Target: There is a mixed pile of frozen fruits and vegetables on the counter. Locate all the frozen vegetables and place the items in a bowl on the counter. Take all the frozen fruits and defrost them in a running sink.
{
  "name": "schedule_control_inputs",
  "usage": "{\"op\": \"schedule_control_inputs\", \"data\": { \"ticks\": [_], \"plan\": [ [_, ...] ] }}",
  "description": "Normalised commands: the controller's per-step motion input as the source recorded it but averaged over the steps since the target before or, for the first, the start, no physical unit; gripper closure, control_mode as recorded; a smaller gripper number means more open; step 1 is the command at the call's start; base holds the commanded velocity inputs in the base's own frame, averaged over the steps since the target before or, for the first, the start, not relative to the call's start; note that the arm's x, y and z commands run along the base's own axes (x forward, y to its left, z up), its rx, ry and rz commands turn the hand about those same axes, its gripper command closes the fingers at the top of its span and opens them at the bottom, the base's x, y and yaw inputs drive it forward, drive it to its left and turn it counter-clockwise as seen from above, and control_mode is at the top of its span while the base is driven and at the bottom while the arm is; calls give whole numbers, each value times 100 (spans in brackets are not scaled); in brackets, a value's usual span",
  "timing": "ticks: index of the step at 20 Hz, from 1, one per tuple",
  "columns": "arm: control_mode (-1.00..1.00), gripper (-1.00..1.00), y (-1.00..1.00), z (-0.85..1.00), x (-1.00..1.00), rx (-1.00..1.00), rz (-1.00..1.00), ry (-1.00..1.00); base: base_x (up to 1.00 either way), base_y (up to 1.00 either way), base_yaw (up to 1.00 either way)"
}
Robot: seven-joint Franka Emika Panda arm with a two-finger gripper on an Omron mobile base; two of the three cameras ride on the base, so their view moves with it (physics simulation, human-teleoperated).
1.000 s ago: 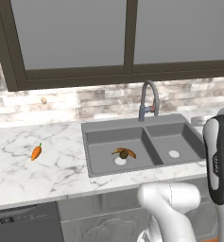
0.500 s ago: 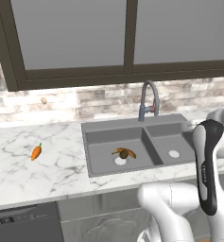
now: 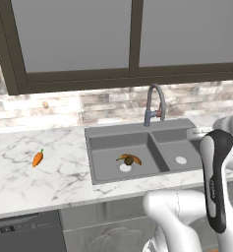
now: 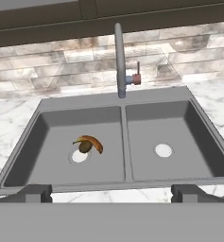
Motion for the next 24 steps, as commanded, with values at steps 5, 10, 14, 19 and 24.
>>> {"op": "schedule_control_inputs", "data": {
  "ticks": [5, 10, 14, 19, 24],
  "plan": [
    [-100, -100, 29, 14, -2, 4, 0, 0, 0, 0, 0],
    [-100, -100, 34, 25, -4, 8, 0, 6, 0, 0, 0],
    [-100, -100, 26, 29, -8, 11, 0, 12, 0, 0, 0],
    [-100, -100, 37, 18, -22, 4, 0, 4, 0, 0, 0],
    [-100, -100, 30, 1, -34, 1, 0, 0, 0, 0, 0]
  ]
}}
